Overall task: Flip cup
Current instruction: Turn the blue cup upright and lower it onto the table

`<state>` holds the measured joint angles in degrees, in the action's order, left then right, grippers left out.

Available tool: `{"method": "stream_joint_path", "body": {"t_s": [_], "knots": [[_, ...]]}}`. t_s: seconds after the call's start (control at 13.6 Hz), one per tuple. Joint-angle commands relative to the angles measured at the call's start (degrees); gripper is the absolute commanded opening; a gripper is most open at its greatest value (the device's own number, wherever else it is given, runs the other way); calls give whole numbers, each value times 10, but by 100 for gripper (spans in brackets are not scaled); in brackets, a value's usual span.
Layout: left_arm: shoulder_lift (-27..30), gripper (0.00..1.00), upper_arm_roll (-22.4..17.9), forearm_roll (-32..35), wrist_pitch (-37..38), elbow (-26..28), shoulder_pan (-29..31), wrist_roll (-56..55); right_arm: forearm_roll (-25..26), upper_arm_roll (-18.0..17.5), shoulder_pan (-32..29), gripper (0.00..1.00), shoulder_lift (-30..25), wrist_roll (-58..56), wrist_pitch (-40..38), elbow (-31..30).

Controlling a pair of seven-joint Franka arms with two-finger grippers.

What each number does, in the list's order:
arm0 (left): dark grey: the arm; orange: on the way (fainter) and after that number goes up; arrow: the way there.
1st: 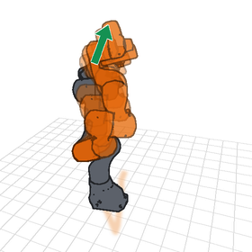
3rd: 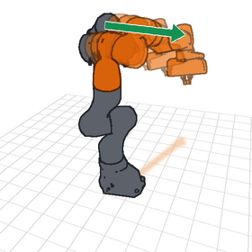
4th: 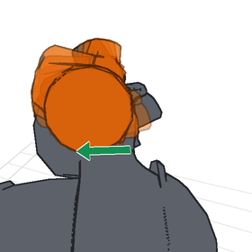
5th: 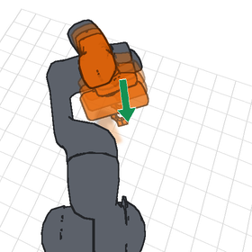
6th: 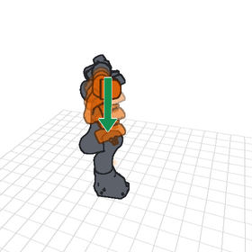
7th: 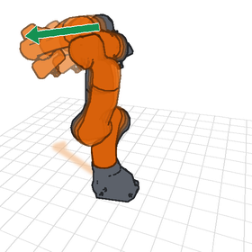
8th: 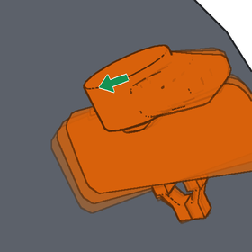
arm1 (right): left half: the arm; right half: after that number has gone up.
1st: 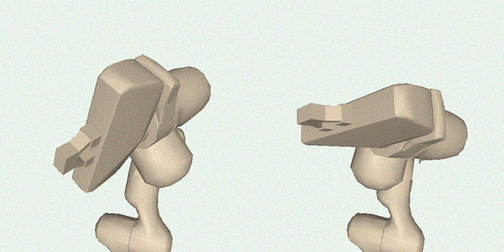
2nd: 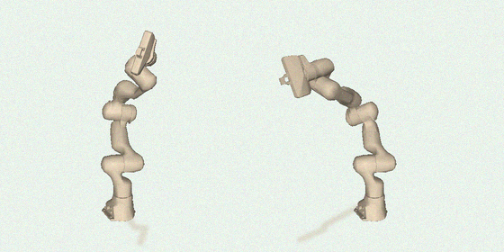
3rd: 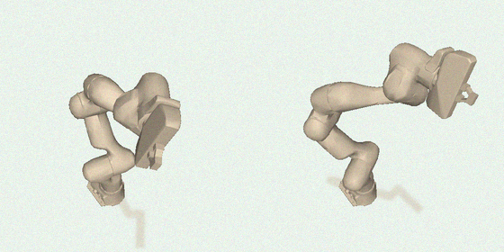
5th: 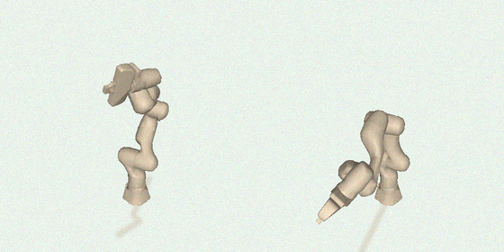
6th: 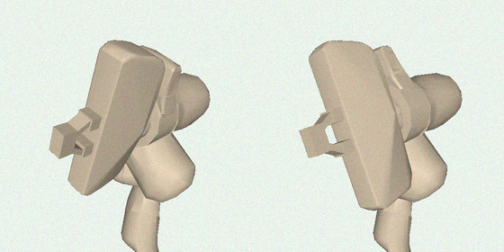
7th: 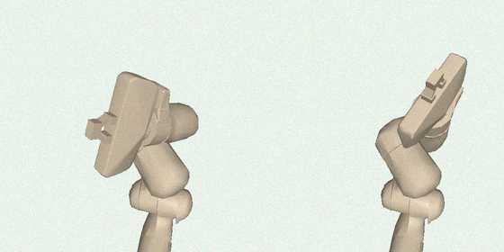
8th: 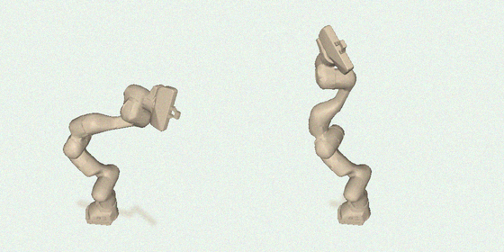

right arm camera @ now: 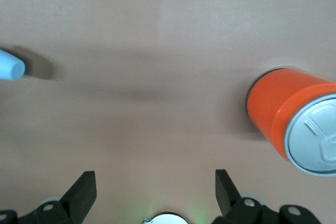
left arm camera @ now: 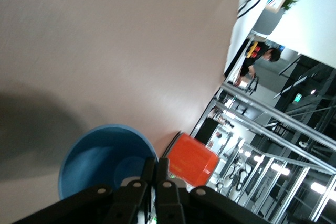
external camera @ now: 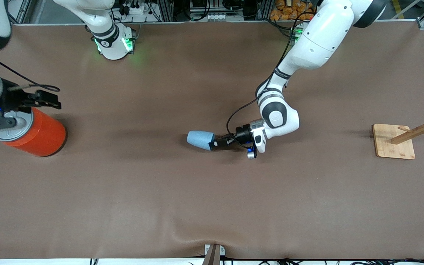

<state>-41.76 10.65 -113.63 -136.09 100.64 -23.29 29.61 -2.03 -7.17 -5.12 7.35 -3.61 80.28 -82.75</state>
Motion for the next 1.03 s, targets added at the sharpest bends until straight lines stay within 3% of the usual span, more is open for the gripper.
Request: {"method": "stream_joint_path", "body": {"t_s": [0.0, 0.37, 0.59, 0.81, 0.95], "knots": [[55, 0, 1, -8, -44, 8, 19, 1, -13, 35, 27, 100, -49, 4, 7, -34], [108, 0, 0, 8, -148, 6, 32, -6, -53, 109, 73, 100, -94, 2, -5, -33], [119, 0, -1, 96, -156, 3, 56, -58, -53, 109, 58, 100, -97, 9, -20, -22], [126, 0, 0, 235, -155, 2, 93, -151, -30, 105, 53, 100, -97, 32, -86, 0], [128, 0, 1, 321, -151, 2, 125, -194, 18, 70, 46, 100, -97, 55, -86, 1]]}}
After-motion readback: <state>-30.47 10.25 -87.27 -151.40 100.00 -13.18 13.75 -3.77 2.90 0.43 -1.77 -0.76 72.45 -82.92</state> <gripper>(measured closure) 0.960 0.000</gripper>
